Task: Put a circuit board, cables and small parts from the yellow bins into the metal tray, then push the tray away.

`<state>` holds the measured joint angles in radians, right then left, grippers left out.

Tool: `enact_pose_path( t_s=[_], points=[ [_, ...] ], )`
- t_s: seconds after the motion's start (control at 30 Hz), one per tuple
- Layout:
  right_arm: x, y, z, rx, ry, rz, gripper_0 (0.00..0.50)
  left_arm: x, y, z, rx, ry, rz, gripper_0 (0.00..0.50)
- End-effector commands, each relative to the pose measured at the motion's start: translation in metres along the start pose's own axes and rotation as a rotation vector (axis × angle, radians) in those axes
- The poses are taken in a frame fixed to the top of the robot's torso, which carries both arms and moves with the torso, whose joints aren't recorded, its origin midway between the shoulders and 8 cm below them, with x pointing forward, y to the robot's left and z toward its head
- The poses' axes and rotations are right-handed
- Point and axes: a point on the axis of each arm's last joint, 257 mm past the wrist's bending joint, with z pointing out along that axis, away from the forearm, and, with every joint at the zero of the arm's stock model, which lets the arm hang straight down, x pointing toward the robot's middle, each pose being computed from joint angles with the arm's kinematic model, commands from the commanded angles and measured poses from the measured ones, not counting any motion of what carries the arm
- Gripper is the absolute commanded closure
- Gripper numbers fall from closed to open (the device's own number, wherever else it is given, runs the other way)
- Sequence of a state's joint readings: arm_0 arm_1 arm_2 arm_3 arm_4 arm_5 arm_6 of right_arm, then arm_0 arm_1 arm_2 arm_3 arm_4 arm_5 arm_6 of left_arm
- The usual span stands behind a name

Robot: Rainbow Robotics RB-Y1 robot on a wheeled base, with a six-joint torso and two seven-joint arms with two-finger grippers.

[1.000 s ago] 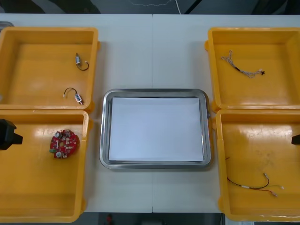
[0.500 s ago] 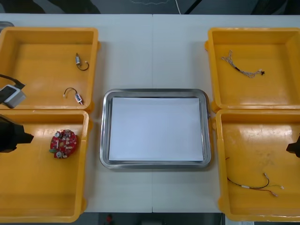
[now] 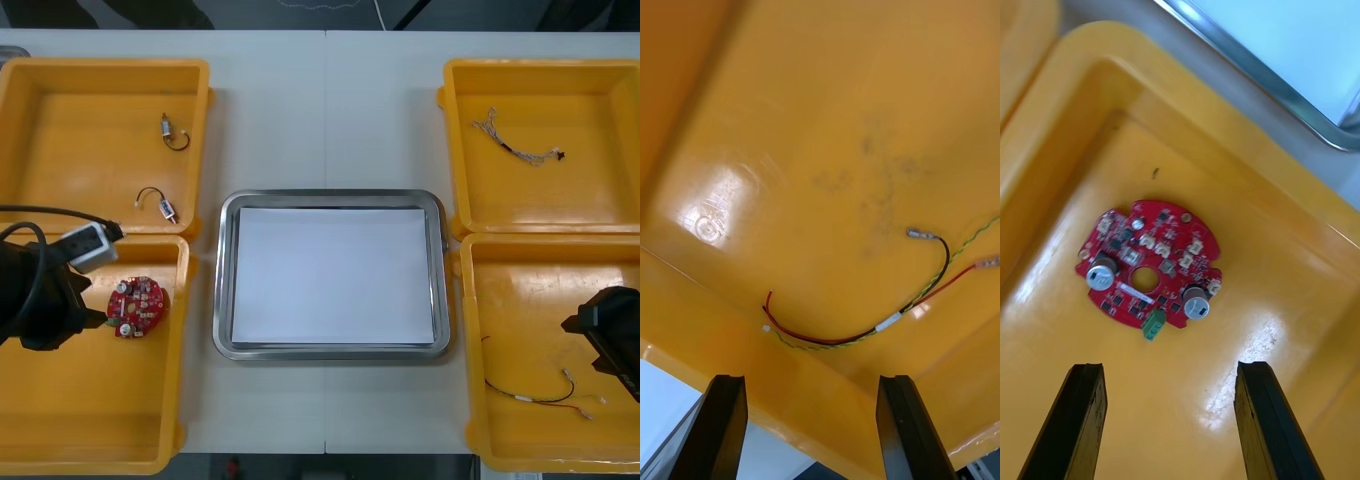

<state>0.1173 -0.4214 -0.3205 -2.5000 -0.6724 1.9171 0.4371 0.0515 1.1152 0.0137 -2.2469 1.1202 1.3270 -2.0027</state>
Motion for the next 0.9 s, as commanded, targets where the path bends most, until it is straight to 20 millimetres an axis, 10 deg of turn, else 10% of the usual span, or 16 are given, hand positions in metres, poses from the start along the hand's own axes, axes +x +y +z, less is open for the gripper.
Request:
enact_pose_path(
  t_s=[0.03, 0.37, 0.9],
  points=[
    [0.028, -0.011, 0.007, 0.038, 0.036, 0.056, 0.0, 0.014, -0.009, 0.006, 0.017, 0.033, 0.078, 0.0],
    [0.05, -0.055, 0.026, 0.176, 0.039, 0.099, 0.0, 0.019, -0.002, 0.031, 0.007, -0.001, 0.229, 0.0],
    [0.052, -0.036, 0.058, 0.142, -0.006, 0.356, 0.0, 0.017, -0.003, 0.05, 0.01, 0.002, 0.271, 0.0]
  ],
)
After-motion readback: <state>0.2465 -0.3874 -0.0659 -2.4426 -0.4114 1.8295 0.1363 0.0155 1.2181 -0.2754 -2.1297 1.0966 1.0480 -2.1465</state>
